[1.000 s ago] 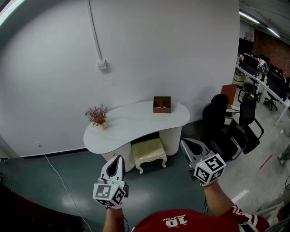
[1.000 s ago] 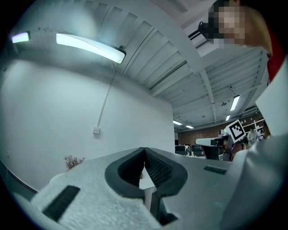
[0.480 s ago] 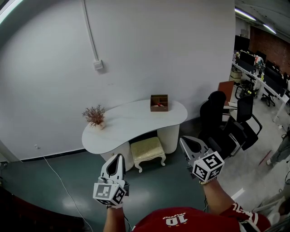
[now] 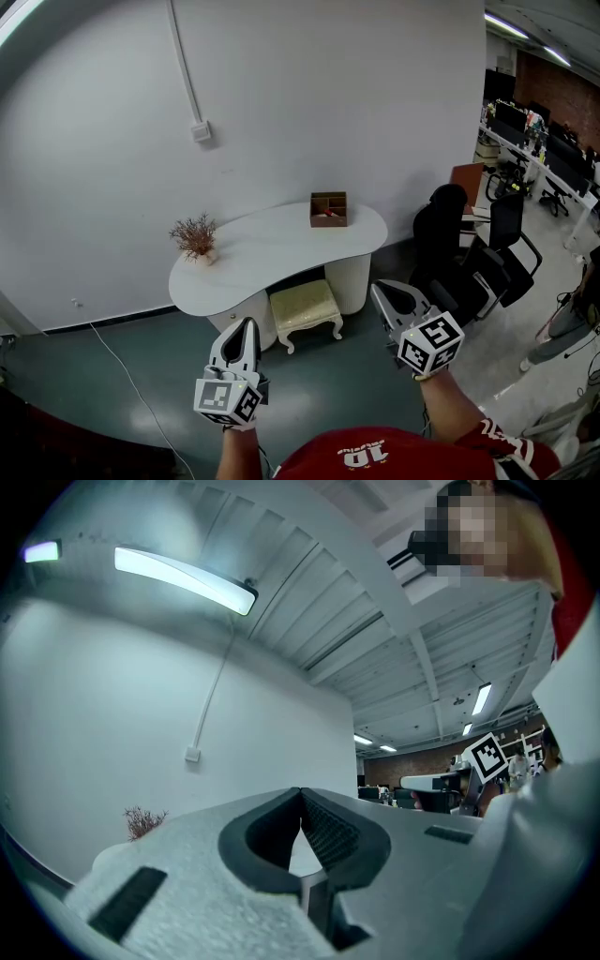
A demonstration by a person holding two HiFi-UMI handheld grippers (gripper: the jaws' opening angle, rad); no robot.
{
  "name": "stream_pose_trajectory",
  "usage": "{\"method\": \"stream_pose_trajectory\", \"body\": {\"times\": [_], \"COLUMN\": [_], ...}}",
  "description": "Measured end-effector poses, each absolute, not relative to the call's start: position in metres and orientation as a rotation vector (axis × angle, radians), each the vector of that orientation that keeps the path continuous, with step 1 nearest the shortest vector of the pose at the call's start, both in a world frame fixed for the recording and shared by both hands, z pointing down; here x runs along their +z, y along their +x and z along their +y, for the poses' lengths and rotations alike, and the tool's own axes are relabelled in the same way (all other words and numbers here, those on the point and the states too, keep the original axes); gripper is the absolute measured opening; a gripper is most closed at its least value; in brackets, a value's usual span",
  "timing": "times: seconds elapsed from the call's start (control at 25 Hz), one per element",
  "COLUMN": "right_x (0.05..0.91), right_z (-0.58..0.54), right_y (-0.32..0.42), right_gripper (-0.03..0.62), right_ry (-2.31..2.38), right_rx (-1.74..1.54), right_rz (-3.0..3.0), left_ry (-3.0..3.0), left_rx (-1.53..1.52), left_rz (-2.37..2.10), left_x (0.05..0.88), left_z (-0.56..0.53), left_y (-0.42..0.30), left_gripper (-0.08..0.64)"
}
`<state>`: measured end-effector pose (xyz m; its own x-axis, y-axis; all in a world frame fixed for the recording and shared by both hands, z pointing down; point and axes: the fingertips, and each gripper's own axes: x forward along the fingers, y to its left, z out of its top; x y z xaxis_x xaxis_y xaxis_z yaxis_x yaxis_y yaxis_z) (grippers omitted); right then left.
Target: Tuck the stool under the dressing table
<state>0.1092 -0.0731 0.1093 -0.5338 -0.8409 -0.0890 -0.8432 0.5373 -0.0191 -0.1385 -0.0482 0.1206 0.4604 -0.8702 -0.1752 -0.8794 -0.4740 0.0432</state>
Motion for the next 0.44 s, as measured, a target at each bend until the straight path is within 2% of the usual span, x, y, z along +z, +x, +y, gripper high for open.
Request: {"method": "stream_pose_trajectory", "body": {"times": [0.44], "right_x": [0.1094], "right_z": [-0.0750], "right_y": [0.1100], "right_gripper": [0.000], "right_ry": [-1.486], "right_rx": [0.047], "right_rz": [2.664], "left_ry": [-2.628], "left_rx": [0.283], "left_rz": [1.590], "left_x": [0.1190], "left_z": [-0.0494], "left_y": [-0.1423], "left_gripper": [-0.003]}}
